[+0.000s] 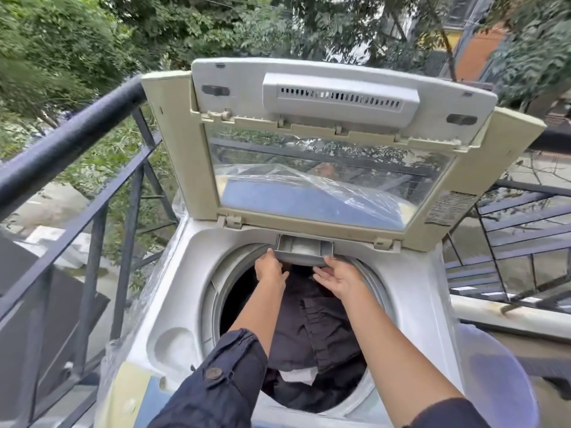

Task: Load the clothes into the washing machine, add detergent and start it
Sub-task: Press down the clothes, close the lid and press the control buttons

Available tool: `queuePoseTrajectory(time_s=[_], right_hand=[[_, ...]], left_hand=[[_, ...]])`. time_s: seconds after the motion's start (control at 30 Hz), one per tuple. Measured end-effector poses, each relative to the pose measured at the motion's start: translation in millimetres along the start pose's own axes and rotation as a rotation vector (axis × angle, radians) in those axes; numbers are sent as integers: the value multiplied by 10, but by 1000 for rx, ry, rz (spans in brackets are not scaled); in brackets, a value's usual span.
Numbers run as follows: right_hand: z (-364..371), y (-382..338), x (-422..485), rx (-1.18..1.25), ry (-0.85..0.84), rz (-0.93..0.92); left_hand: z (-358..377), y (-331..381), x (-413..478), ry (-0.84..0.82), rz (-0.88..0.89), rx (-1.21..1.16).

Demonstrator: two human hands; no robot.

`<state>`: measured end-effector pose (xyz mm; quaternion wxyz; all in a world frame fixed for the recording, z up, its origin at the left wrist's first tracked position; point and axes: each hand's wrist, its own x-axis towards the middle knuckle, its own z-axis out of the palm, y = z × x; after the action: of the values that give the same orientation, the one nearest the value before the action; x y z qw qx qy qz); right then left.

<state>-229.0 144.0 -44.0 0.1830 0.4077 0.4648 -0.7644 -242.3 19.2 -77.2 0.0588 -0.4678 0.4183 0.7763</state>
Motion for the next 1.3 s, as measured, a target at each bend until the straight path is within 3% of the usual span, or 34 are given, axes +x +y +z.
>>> queuePoseTrajectory(time_s=[0.67,0.9,1.13,1.3], right_hand=[[116,-74,305,277,77,-43],[163,-121,255,305,67,-38],[143,-130,187,277,55,-32],[84,-121,65,181,35,-5]], left_hand=[[228,141,-85,-54,23,-62],[230,187,-29,-83,-74,-19],[234,204,-106,-46,-60,1],[256,239,-231,87,49,-12]])
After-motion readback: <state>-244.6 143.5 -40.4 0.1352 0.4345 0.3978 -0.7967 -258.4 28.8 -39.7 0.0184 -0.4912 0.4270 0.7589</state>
